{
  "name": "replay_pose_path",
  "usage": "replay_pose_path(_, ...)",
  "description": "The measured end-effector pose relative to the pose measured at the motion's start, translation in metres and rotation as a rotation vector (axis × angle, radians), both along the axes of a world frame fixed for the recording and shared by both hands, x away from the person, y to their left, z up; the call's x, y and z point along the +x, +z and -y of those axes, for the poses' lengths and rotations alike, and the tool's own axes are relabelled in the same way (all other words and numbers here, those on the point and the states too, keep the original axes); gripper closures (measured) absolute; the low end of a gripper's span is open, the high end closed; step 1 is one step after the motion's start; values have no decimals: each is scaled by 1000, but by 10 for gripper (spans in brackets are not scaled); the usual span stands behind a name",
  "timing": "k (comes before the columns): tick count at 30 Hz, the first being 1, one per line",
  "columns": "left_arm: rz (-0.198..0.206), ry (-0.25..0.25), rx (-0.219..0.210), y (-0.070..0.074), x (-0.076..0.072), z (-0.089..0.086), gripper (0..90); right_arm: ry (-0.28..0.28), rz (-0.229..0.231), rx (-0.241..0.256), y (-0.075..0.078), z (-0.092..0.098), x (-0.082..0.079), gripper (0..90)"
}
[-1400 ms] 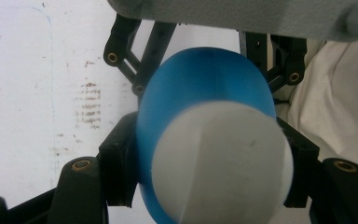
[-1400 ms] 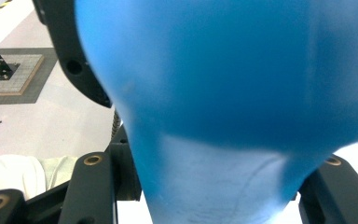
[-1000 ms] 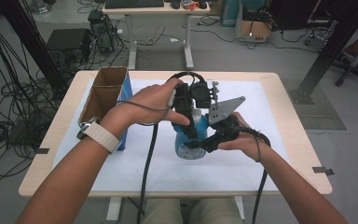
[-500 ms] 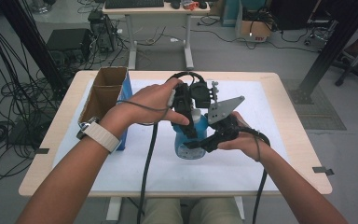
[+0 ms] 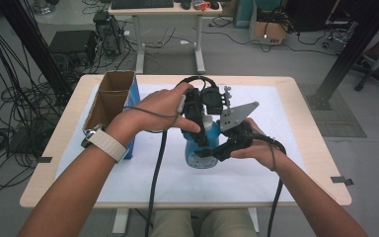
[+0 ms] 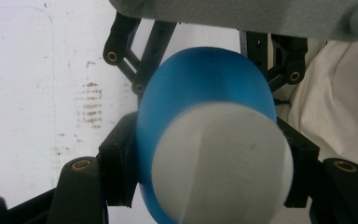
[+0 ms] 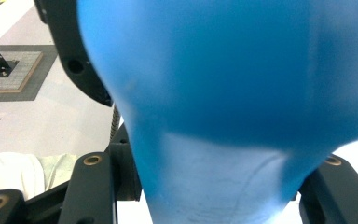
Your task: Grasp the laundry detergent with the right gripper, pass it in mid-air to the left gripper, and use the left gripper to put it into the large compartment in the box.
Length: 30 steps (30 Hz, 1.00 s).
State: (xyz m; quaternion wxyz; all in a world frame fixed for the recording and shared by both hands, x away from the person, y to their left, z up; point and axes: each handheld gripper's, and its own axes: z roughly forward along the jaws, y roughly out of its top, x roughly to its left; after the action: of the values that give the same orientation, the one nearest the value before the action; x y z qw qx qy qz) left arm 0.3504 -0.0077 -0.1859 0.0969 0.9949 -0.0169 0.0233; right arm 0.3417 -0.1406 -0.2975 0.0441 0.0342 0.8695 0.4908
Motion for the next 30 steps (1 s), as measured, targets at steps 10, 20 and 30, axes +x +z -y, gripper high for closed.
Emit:
replay_pose_path(10, -9, 31, -8, 0, -2, -1, 372, 2, -3, -3, 0, 0, 0, 428)
replay_pose_path(20, -5, 18, -4, 0, 0, -2, 372, 1, 0, -4, 1, 0, 0, 428)
replay_pose_path(30, -4, 15, -2, 0, -1, -2, 372, 4, -2, -4, 1, -1, 0, 428)
